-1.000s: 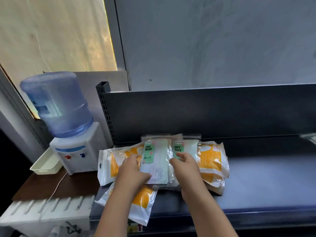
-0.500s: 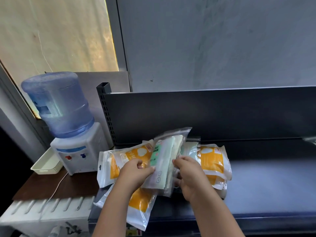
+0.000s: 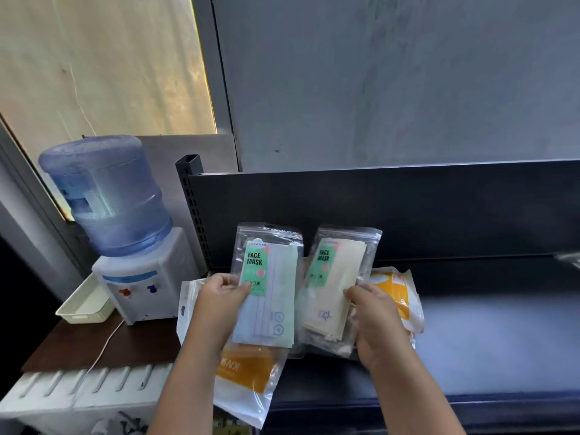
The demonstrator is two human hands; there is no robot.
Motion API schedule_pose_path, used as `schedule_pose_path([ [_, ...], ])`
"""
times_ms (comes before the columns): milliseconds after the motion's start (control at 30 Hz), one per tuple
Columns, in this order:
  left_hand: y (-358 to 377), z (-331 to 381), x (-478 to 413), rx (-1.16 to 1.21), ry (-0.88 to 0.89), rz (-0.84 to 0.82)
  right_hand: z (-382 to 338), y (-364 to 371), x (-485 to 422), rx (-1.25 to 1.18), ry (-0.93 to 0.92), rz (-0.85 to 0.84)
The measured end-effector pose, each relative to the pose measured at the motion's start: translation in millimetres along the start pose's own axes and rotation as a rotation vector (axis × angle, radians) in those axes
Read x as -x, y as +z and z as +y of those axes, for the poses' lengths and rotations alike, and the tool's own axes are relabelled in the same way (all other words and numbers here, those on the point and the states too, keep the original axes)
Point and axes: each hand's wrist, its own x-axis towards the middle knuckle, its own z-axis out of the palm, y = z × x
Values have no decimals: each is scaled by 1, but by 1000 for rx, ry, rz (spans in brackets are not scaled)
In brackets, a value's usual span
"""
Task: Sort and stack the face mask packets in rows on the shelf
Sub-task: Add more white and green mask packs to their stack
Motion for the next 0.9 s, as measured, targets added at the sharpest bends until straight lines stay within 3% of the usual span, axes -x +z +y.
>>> schedule_pose_path([
  [267, -24, 10, 14, 99, -23, -91, -13, -19, -3, -72, -56, -21],
  [433, -12, 11, 20, 250, -22, -122, -22, -48, -8, 52, -15, -112],
  [633, 62, 11, 48, 372, -72, -287, -50, -130, -27, 98, -1, -169],
  [900, 194, 29, 98, 541, -91, -225, -100, -255, -58, 105, -39, -190],
])
